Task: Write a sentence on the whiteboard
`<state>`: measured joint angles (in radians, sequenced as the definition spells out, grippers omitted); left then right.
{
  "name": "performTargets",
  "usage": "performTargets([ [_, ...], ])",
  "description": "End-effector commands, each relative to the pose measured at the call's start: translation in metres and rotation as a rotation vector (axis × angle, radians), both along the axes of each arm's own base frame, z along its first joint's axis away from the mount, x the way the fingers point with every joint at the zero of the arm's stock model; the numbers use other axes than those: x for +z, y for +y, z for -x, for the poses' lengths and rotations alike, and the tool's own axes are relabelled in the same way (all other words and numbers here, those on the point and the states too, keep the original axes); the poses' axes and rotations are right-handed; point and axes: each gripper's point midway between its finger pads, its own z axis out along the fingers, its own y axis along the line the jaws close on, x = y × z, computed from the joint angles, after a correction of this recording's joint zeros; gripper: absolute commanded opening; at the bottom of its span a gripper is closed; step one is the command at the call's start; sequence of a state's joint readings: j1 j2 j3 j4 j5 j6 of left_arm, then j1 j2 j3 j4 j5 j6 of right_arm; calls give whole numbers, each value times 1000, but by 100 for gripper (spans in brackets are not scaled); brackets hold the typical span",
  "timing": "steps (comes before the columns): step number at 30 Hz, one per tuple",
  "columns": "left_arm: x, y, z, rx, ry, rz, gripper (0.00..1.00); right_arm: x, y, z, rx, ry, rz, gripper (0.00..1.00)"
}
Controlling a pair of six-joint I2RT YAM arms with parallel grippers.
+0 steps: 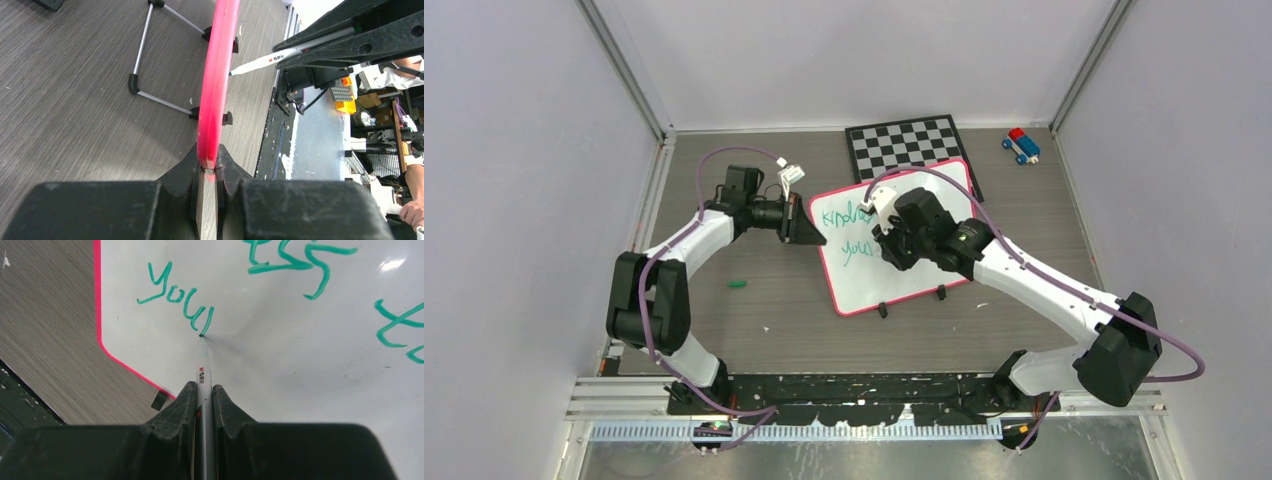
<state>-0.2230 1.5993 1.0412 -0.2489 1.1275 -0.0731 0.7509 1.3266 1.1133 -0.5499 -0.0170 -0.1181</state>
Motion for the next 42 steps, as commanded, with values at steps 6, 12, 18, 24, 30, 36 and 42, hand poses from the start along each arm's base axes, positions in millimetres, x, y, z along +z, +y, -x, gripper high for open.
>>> performTargets([
  [6, 0, -3, 0, -12, 2, -10, 0, 5, 2, -3, -8, -20, -26, 0],
  [12, 1, -3, 0, -13, 1, -9, 0, 22, 8, -17, -22, -59, -45, 0],
  [18, 1, -3, 0, -12, -1, -10, 0, 30, -2, -32, -77, -88, -41, 0],
  [24, 0, -4, 0, -14, 0, -10, 0, 34, -10, -37, -94, -95, -37, 0],
  [30, -1, -3, -2, -13, -1, -13, 0, 35, -10, -35, -92, -90, -36, 0],
  [36, -4, -4, -4, -16, -1, -20, 0, 34, -10, -33, -86, -80, -36, 0],
  [42, -3, -4, -5, -17, -1, -21, 0, 36, -10, -34, -85, -81, -41, 0],
])
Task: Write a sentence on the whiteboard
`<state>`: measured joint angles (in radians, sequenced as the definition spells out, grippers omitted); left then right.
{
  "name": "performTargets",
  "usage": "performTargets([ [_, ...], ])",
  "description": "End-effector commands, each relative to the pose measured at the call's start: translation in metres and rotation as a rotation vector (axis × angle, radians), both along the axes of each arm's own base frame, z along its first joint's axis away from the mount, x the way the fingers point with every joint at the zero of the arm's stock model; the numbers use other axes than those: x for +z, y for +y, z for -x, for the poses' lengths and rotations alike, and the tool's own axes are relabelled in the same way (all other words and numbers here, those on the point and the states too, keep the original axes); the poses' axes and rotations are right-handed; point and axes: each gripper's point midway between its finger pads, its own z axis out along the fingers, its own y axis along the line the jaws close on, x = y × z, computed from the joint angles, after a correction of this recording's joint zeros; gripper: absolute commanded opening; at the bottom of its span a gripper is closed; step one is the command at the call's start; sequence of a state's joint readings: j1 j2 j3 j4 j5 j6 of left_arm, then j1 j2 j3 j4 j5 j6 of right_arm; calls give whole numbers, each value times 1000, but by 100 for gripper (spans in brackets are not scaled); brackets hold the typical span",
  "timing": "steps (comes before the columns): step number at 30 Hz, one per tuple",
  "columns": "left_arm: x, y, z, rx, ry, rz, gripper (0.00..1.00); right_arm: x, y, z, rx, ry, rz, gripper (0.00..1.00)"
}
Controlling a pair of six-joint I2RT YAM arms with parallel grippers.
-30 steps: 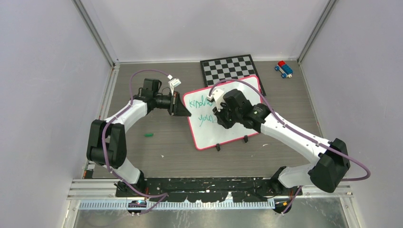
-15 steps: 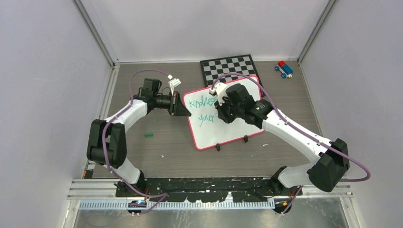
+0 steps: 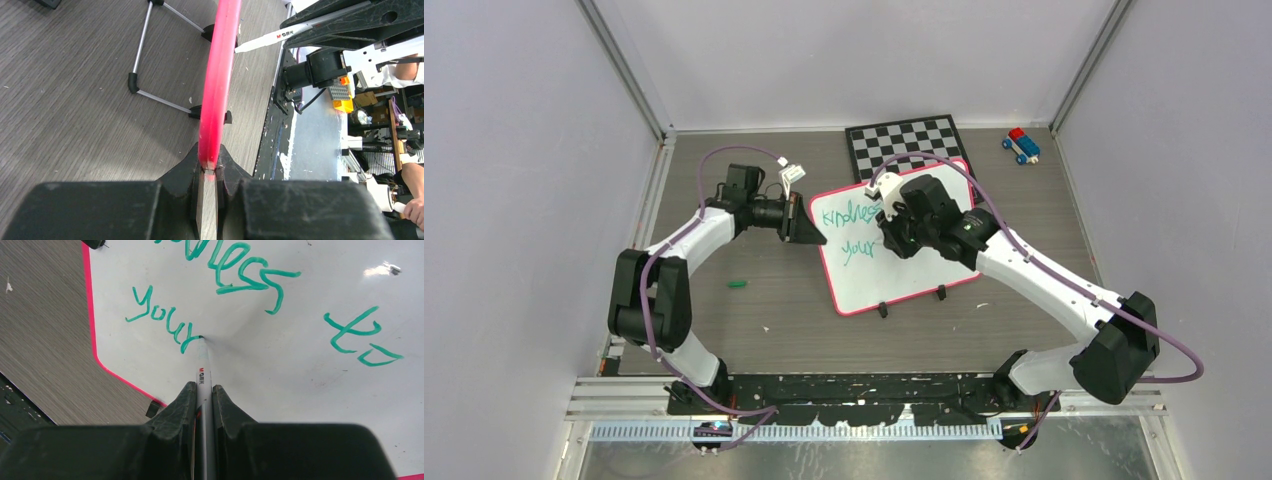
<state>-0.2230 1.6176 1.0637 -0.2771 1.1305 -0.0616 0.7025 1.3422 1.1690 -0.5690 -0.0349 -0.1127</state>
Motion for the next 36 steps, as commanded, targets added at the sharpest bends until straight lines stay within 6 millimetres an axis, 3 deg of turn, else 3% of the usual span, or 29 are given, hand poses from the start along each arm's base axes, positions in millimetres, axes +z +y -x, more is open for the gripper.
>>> performTargets([
  [1, -3, -3, -3, -11, -14, -17, 0, 23, -5, -18, -48, -76, -14, 0],
  [11, -2, -2, -3, -9, -24, -20, 0, 40, 14, 17, 80, 19, -141, 0],
  [36, 8, -1, -3, -17, -69, -40, 0, 41, 1, 26, 50, 94, -210, 0],
])
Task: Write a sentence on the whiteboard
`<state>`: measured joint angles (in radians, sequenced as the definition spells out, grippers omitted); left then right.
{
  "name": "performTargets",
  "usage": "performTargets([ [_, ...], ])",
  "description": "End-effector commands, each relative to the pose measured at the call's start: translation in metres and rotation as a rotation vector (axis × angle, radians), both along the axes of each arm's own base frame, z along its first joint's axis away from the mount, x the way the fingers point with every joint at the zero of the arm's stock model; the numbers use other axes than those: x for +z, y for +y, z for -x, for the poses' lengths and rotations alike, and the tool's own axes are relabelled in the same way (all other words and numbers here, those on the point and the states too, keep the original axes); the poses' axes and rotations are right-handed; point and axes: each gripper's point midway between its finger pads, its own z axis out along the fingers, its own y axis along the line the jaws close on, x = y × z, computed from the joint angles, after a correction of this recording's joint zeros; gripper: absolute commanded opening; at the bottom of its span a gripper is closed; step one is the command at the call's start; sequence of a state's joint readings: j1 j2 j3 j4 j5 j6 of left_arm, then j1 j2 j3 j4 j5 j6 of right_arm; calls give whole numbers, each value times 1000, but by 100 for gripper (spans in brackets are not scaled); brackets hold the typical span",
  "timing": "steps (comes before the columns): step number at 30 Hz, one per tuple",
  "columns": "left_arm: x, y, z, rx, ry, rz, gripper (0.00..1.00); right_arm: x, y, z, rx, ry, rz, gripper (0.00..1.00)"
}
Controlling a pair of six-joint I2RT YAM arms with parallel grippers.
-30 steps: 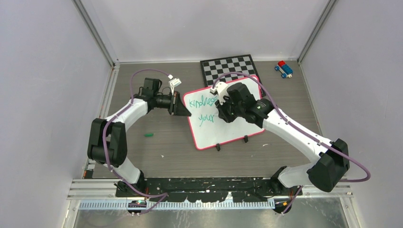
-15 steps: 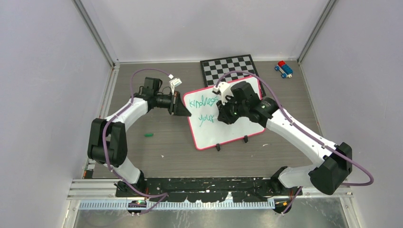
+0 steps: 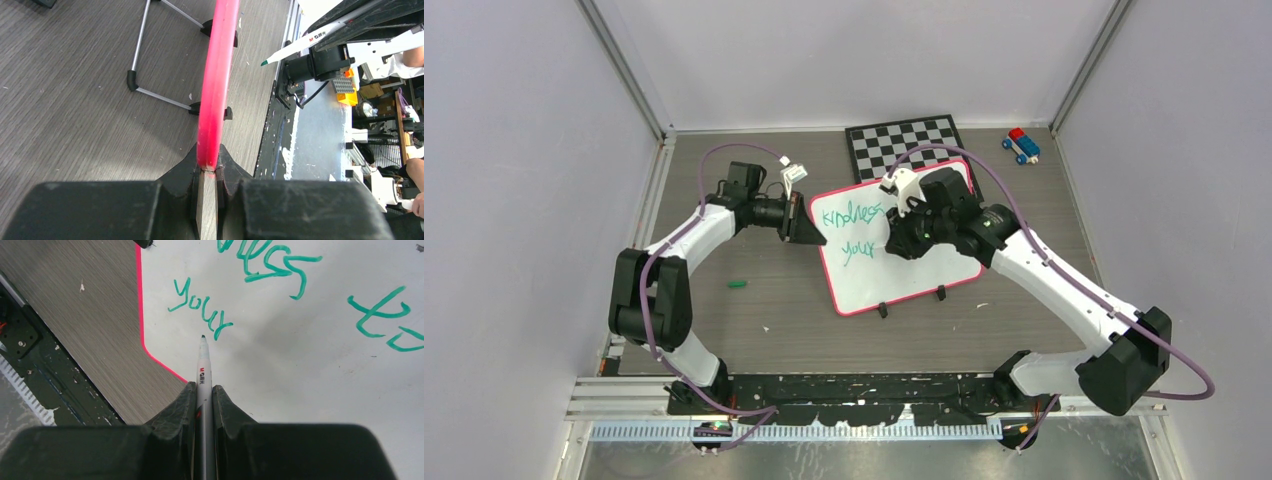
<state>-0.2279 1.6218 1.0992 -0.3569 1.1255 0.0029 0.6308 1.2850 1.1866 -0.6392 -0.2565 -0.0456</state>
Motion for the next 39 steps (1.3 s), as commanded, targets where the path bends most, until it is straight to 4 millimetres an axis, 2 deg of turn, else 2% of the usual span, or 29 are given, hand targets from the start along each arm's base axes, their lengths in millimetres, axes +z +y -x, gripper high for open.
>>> performTargets([
  [1, 7, -2, -4, 4, -55, -19, 0, 21, 0, 2, -6, -29, -59, 0],
  [6, 8, -3, 1, -4, -50, -12, 12, 20, -3, 2, -16, -29, -65, 0],
  [12, 5, -3, 7, -14, -39, -9, 32, 14, -9, 1, -32, -30, -66, 0],
  [19, 3, -6, 10, -24, -26, -9, 35, 12, -13, -6, -54, -35, -78, 0],
  [24, 1, -7, 9, -24, -19, -10, 34, 16, -11, -7, -49, -37, -100, 0],
  [27, 0, -7, 7, -21, -13, -12, 30, 16, -9, -7, -46, -32, -105, 0],
  [35, 0, -7, 1, -20, -18, -24, 8, 17, -8, -8, -42, -33, -108, 0],
  [39, 0, -7, -2, -22, -22, -39, 0, 18, -8, -9, -46, -40, -106, 0],
])
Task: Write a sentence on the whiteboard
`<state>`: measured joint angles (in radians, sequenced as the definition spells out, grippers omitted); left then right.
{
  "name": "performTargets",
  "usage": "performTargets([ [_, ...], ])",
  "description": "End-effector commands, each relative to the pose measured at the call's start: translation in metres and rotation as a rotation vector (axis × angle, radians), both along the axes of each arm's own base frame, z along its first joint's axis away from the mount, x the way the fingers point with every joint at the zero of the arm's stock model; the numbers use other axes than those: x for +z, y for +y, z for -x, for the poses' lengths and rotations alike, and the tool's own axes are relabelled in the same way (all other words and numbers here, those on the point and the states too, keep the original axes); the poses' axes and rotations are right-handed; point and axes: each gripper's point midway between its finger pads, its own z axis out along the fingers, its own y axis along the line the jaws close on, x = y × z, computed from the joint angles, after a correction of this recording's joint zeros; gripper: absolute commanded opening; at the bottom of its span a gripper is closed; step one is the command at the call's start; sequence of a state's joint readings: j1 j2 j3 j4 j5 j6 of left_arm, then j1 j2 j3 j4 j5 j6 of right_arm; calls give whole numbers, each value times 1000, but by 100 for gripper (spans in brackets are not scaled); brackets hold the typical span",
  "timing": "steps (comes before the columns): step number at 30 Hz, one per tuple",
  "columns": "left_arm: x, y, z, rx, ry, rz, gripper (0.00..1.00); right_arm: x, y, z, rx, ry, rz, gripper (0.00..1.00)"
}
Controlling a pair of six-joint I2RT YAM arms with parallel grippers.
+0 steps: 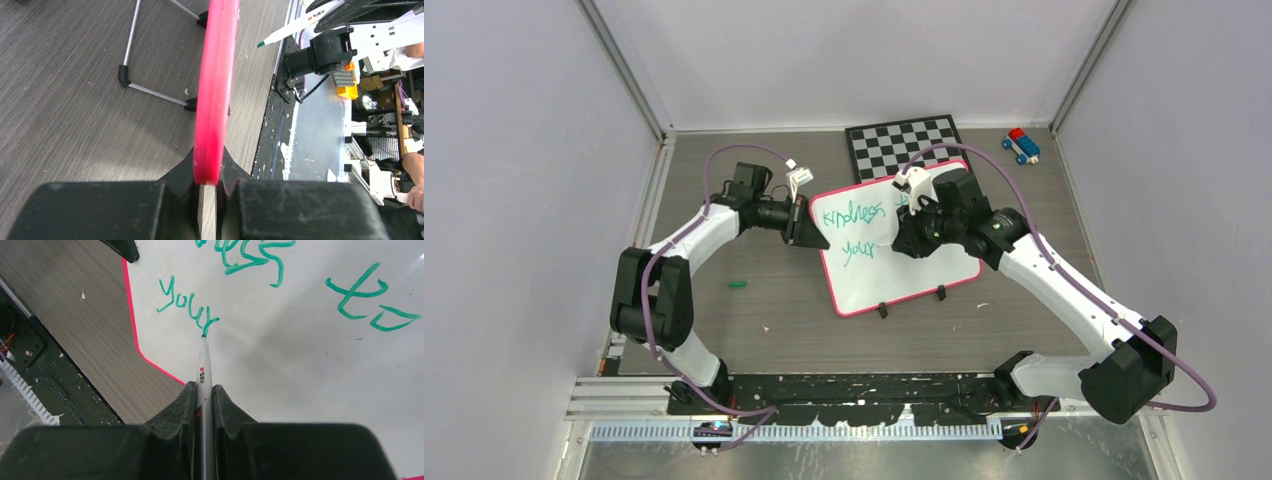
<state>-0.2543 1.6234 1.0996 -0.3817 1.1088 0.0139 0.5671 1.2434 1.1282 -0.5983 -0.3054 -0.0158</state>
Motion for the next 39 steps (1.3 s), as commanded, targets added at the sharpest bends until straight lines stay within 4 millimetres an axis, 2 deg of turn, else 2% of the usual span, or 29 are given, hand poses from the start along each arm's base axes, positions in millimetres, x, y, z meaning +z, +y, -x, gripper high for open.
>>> performTargets([
  [1, 4, -1, -10, -6, -38, -22, 0, 21, 4, -7, -7, -62, -50, 0],
  [10, 7, -1, -10, -7, -40, -20, 0, 22, 2, -18, -49, -85, -33, 0],
  [17, 8, -1, -8, -6, -38, -16, 0, 12, 2, -24, -70, -84, 2, 0],
  [32, 8, -1, -8, -5, -36, -12, 0, 7, 8, -29, -78, -97, 29, 0],
  [39, 7, -1, -6, -6, -38, -11, 0, 12, 11, -28, -66, -99, 15, 0],
])
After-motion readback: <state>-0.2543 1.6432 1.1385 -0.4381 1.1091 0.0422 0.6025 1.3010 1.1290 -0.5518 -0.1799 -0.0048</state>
